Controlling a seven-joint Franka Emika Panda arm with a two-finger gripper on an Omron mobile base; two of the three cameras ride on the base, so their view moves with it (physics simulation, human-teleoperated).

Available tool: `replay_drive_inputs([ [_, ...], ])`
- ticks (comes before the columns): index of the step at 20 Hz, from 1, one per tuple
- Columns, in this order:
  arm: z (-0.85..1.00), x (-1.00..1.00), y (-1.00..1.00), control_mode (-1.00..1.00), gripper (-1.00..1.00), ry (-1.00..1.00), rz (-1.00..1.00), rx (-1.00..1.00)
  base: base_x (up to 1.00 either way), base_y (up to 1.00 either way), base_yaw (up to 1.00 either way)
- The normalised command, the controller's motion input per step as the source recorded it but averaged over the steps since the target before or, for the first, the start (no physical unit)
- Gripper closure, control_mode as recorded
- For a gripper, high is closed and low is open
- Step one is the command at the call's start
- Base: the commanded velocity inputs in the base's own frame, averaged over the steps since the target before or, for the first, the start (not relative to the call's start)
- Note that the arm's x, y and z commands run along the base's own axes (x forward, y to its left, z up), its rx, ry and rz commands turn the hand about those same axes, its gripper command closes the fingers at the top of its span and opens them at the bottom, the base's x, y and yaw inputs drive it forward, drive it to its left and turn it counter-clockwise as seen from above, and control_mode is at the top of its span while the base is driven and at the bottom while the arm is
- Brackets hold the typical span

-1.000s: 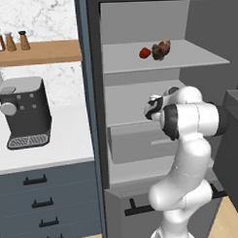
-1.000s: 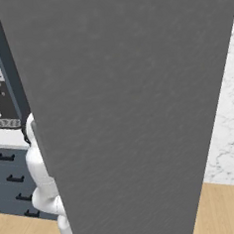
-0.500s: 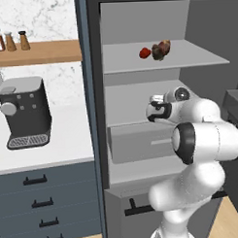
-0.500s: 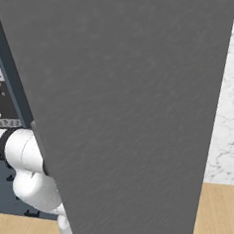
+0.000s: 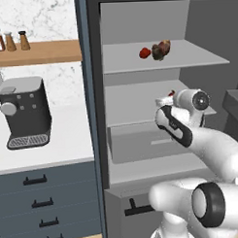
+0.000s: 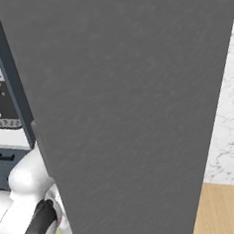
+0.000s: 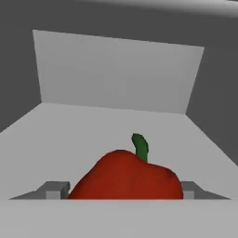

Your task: Place one bell pepper and one steak in each tupperware on the nearby counter, to pack two identical lunches.

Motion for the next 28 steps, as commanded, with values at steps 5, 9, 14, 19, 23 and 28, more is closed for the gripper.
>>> replay_drive_inputs([
  [5, 0.37, -1.00, 0.23, -1.00, 1.00, 0.03, 0.04, 0.00, 0.00, 0.00, 0.00],
  [9, 0.10, -1.00, 0.29, -1.00, 1.00, 0.10, 0.00, 0.06, 0.00, 0.00, 0.00],
  [14, 0.08, -0.40, 0.34, -1.00, 1.00, 0.01, -0.06, 0.00, 0.00, 0.00, 0.00],
  [19, 0.10, -0.78, 0.38, -1.00, 1.00, 0.07, 0.00, 0.05, 0.00, 0.00, 0.00],
  [23, 0.04, -0.95, 0.25, -1.00, 1.00, 0.15, 0.00, 0.12, 0.00, 0.00, 0.00],
  [28, 0.01, -0.86, 0.22, -1.00, 1.00, 0.17, 0.00, 0.09, 0.00, 0.00, 0.00],
])
